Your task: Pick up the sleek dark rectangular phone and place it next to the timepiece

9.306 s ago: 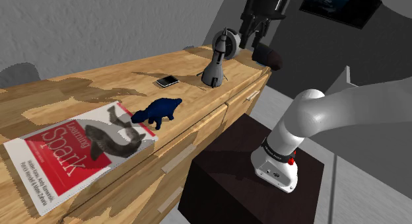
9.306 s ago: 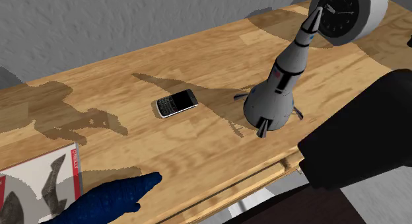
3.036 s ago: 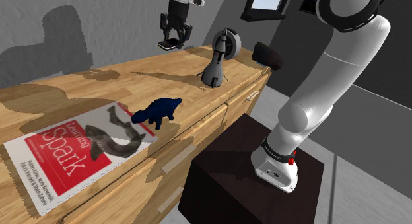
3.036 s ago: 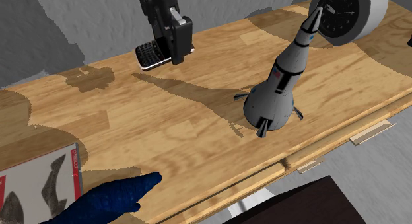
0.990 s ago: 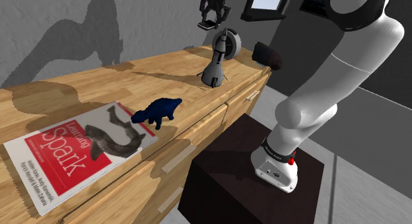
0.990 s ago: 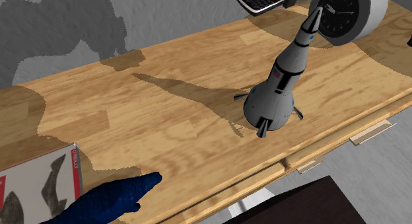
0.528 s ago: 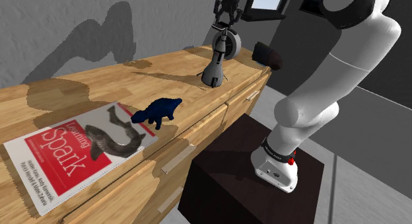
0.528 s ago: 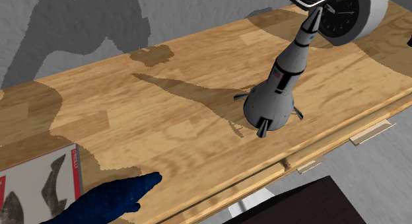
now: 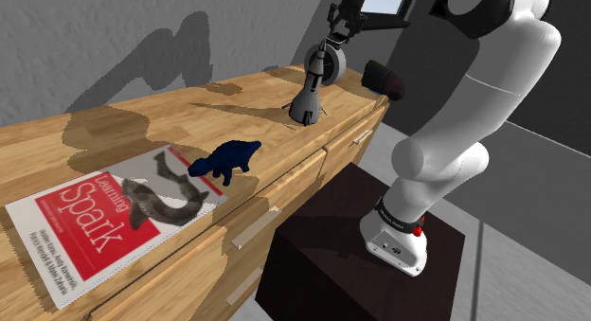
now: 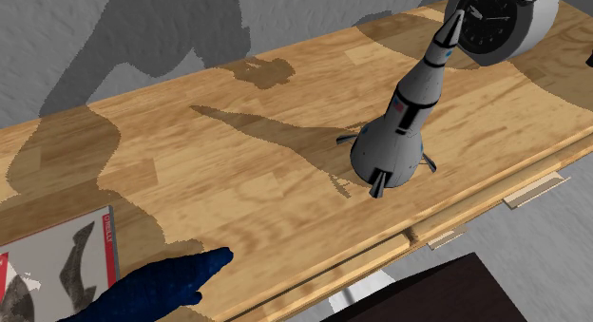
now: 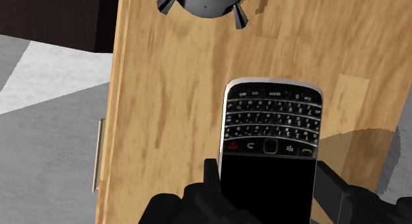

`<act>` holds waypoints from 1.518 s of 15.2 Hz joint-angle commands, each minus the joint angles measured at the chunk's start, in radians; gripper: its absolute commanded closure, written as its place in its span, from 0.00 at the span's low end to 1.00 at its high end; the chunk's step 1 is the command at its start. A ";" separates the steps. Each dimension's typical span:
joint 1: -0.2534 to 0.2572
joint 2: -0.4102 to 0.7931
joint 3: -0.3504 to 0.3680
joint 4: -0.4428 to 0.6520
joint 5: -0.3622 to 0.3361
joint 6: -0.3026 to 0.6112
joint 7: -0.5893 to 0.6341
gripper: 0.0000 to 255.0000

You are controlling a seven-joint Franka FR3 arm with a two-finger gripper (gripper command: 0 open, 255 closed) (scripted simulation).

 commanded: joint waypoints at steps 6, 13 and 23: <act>-0.079 0.139 -0.063 0.189 0.004 -0.058 -0.141 1.00; -0.131 0.236 -0.093 0.285 0.012 -0.061 -0.221 1.00; -0.129 0.211 -0.092 0.113 0.012 0.085 -0.229 1.00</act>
